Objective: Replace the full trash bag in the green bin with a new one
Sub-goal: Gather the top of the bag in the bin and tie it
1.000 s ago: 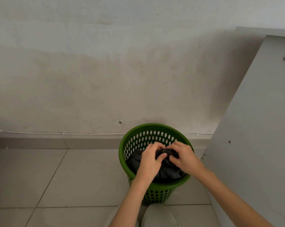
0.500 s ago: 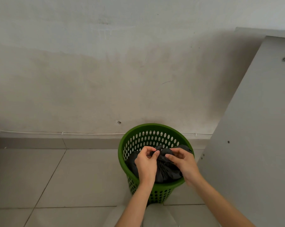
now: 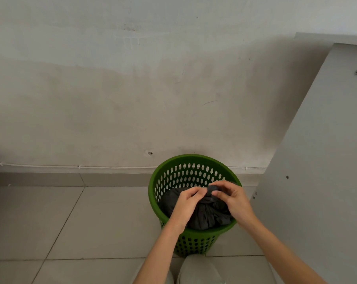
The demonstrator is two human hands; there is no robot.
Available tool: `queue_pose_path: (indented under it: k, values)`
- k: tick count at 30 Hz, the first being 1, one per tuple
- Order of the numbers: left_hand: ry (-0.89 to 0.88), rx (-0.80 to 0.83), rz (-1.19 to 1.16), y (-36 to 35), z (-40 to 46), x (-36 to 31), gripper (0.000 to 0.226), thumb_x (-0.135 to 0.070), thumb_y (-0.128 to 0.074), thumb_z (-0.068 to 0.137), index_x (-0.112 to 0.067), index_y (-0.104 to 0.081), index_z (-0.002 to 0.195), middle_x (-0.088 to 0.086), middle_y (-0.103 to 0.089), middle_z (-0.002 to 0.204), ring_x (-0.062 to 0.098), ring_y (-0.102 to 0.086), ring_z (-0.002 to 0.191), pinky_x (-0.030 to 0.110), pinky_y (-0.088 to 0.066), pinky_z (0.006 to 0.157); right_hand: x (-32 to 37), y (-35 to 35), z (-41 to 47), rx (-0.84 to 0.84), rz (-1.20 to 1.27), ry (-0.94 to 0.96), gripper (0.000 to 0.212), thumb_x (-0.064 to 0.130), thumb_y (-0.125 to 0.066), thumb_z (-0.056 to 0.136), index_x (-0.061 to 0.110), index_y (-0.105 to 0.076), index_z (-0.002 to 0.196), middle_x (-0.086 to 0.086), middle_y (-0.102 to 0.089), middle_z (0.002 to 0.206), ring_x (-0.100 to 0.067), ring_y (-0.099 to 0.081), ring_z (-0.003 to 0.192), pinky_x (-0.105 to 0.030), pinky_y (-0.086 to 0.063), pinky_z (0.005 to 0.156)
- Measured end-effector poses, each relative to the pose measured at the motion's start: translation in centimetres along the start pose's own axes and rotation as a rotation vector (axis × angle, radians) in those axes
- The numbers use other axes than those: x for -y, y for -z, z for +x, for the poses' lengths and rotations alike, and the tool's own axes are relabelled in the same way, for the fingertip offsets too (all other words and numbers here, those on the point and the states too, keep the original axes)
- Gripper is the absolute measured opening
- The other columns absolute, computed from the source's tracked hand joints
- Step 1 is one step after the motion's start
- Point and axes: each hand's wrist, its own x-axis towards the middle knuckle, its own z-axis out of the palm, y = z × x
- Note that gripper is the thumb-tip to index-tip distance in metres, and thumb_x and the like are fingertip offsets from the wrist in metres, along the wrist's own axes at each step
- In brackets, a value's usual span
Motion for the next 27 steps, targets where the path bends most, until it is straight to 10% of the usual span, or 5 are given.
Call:
queue_pose_path:
  k: [14, 18, 22, 27]
  values:
    - [0.123, 0.133, -0.416, -0.3, -0.3, 0.2, 0.023, -0.005, -0.041, 0.094, -0.01, -0.059, 0.109, 0.005, -0.067, 0.106, 0.012, -0.063, 0.099, 0.02, -0.053, 0.083, -0.4, -0.2, 0.5, 0.061, 0.351, -0.199, 0.019, -0.009, -0.059, 0.08, 0.008, -0.062, 0.073, 0.004, -0.07, 0.065, -0.007, -0.066, 0.063, -0.016, -0.055, 0.058]
    - [0.157, 0.094, -0.401, -0.4, -0.3, 0.3, 0.036, -0.016, -0.046, 0.094, -0.016, -0.044, 0.129, 0.003, -0.057, 0.125, 0.011, -0.054, 0.112, 0.026, -0.045, 0.097, -0.6, -0.9, 0.3, -0.015, 0.356, -0.225, 0.019, -0.003, -0.06, 0.082, 0.011, -0.067, 0.071, 0.002, -0.071, 0.069, -0.013, -0.066, 0.072, -0.025, -0.055, 0.069]
    - [0.039, -0.05, -0.148, -1.8, -0.4, 1.0, 0.021, -0.027, -0.059, 0.087, -0.027, -0.061, 0.107, -0.002, -0.066, 0.113, 0.011, -0.059, 0.111, 0.029, -0.047, 0.098, -0.6, -1.0, 0.2, -0.112, 0.27, -0.2, 0.016, 0.002, -0.059, 0.085, 0.014, -0.068, 0.078, -0.005, -0.07, 0.083, -0.02, -0.065, 0.086, -0.033, -0.052, 0.084]
    - [0.148, -0.036, -0.45, -1.7, -0.6, 1.0, 0.025, -0.006, -0.048, 0.092, -0.01, -0.061, 0.113, 0.01, -0.065, 0.115, 0.018, -0.06, 0.109, 0.029, -0.051, 0.091, -0.3, -0.5, 0.3, 0.012, 0.239, -0.208, 0.022, -0.003, -0.058, 0.083, 0.015, -0.07, 0.089, -0.003, -0.071, 0.091, -0.017, -0.065, 0.092, -0.026, -0.052, 0.085]
